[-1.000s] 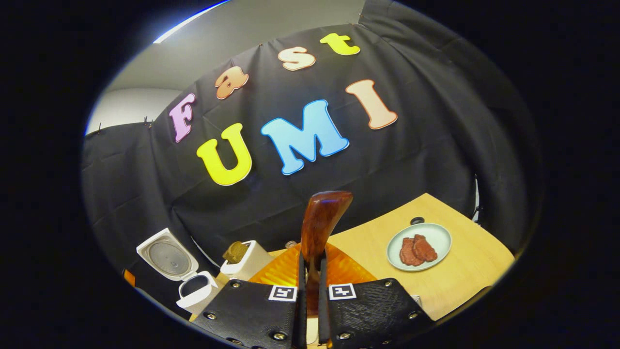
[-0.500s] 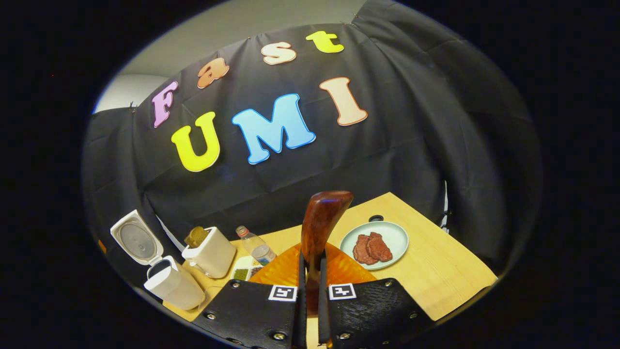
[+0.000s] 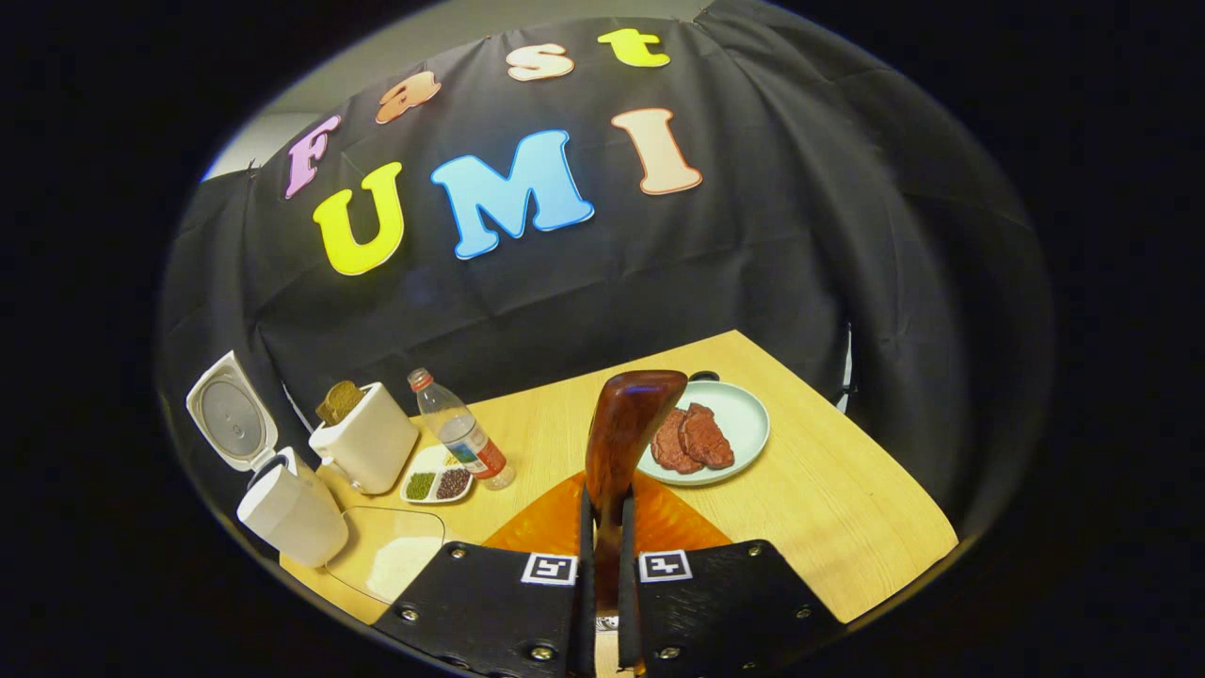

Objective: Close the left gripper, press the button to open the rice cooker; take a wooden spoon from the chopstick holder with the right hand, scoop a spoonful of rice and pour it into the rice cooker, then put the wooden spoon back into the chopstick holder.

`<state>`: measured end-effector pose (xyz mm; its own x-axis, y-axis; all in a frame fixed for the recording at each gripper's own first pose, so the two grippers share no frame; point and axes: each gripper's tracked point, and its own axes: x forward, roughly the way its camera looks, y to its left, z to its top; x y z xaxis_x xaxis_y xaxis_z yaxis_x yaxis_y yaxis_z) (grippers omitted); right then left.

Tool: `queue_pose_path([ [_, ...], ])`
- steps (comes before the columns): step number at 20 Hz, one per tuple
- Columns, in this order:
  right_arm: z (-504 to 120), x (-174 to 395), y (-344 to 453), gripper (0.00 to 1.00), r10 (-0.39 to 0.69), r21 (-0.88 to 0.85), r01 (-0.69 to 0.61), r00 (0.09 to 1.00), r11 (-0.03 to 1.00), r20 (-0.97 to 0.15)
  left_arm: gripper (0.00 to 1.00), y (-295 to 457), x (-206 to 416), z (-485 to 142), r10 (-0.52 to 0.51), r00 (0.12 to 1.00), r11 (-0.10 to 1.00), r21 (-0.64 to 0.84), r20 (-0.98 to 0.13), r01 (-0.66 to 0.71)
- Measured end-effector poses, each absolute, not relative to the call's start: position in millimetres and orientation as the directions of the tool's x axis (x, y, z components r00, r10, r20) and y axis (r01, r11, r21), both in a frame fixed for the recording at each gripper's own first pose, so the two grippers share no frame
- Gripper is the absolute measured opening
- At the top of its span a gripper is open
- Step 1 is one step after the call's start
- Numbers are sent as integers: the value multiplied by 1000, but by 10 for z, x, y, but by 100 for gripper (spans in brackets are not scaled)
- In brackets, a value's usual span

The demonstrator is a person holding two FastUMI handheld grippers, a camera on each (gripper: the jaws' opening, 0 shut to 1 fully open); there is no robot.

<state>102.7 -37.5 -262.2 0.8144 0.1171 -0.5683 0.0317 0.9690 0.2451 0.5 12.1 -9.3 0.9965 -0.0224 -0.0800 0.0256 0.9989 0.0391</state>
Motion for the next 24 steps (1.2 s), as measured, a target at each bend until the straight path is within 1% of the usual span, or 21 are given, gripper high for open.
queue_pose_path([
  [6, -2963, 938, -334, 10, 135, 223, 8, 774, 975, -619, 94, 109, -39, -60, -14, 996, 998, 59, -83, 19],
  [7, -3000, 935, -314, 10, 144, 233, 6, 771, 972, -621, 99, 112, -43, -31, -12, 997, 998, 64, -79, 17],
  [8, -3031, 917, -318, 11, 149, 240, 7, 766, 971, -625, 99, 112, -44, -31, -9, 997, 998, 69, -76, 15],
  [9, -3069, 900, -340, 11, 145, 238, 12, 761, 971, -632, 94, 113, -43, -34, -7, 997, 997, 72, -77, 13],
  [11, -3089, 896, -380, 12, 140, 238, 18, 762, 971, -632, 94, 119, -38, -64, -7, 997, 998, 69, -83, 12],
  [12, -3106, 877, -400, 12, 137, 232, 18, 760, 973, -635, 99, 110, -37, -76, -8, 996, 998, 63, -85, 14],
  [13, -3104, 872, -431, 12, 132, 224, 18, 760, 975, -636, 94, 96, -23, -71, -11, 996, 998, 57, -85, 16],
  [14, -3087, 862, -461, 12, 132, 218, 13, 760, 976, -636, 99, 76, -17, -75, -13, 996, 998, 52, -85, 18],
  [15, -3049, 849, -490, 13, 126, 211, 14, 765, 977, -631, 94, 49, -4, -68, -17, 996, 999, 47, -84, 21],
  [16, -3031, 845, -554, 17, 112, 195, 16, 772, 981, -626, 94, 20, 0, -68, -23, 996, 999, 44, -82, 26],
  [17, -2998, 836, -614, 18, 102, 181, 16, 777, 983, -621, 94, -13, 10, -63, -30, 996, 999, 43, -80, 34],
  [19, -2944, 792, -736, 35, 81, 147, 14, 781, 989, -619, 94, -74, 24, -56, -43, 996, 998, 44, -75, 47],
  [20, -2895, 780, -805, 47, 63, 125, 18, 789, 992, -612, 94, -83, 22, -56, -48, 996, 998, 42, -71, 51],
  [21, -2837, 770, -867, 54, 52, 108, 17, 795, 994, -605, 94, -94, 32, -58, -51, 996, 998, 37, -69, 54],
  [24, -2560, 794, -1128, 96, -32, 28, 56, 833, 998, -553, 94, -131, 60, -84, -66, 995, 998, 17, -70, 67],
])
